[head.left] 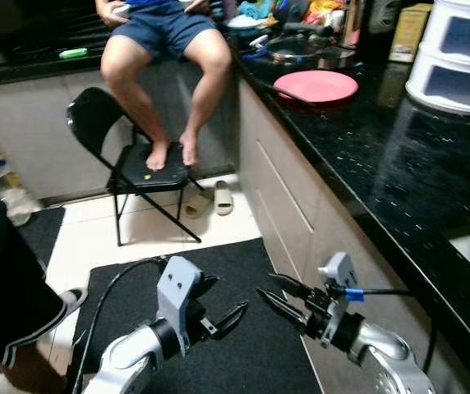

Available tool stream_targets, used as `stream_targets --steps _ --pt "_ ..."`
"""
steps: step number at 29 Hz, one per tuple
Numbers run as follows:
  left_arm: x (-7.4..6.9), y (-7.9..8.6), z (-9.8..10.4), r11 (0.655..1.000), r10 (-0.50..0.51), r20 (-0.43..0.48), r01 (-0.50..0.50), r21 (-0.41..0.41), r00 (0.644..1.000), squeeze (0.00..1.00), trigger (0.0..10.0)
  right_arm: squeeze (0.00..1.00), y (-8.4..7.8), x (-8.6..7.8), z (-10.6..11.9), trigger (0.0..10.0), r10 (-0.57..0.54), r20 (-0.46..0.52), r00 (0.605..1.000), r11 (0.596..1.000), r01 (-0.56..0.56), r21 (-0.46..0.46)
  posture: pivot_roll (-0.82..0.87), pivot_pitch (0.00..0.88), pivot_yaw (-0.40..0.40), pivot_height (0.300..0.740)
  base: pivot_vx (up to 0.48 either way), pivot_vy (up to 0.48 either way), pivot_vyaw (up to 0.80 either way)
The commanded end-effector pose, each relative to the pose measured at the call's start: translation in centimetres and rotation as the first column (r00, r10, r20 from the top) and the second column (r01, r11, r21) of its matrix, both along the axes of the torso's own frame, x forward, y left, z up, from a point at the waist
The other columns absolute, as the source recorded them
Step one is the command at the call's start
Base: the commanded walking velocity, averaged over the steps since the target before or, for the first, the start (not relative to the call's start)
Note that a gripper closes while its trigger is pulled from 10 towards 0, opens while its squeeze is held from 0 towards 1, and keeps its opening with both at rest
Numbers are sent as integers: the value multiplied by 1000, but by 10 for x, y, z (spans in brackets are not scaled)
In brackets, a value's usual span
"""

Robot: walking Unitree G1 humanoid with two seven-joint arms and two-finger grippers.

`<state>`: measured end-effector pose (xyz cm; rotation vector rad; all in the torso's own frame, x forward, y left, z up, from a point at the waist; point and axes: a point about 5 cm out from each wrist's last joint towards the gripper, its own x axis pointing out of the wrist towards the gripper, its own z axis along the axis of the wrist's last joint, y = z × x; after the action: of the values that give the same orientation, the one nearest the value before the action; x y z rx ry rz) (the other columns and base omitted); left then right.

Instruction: Kitchen organization

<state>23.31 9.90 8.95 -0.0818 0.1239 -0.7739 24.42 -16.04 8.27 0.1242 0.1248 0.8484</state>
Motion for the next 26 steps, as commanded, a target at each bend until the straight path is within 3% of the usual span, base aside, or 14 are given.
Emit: stream_targets --steps 1,12,18,26 --pt "-2 4 -6 1000 9 -18 -8 25 1000 0 10000 0 5 0 0 10000 16 1 1000 1000 -16 18 -15 0 14 740 0 0 788" --pt "-3 3 -5 999 -2 -3 2 37 1000 0 10000 0 3 2 2 10000 -20 4 1000 998 20 55 -12 0 13 740 0 0 728" --pt "-3 3 -5 999 -6 2 6 34 1000 0 10000 0 1 3 2 10000 -43 6 999 997 43 67 -12 0 17 740 0 0 0" --pt "-3 4 -6 999 -20 -3 20 28 1000 0 10000 0 -4 9 4 10000 -142 -8 990 984 142 109 -9 0 24 740 353 0 0"
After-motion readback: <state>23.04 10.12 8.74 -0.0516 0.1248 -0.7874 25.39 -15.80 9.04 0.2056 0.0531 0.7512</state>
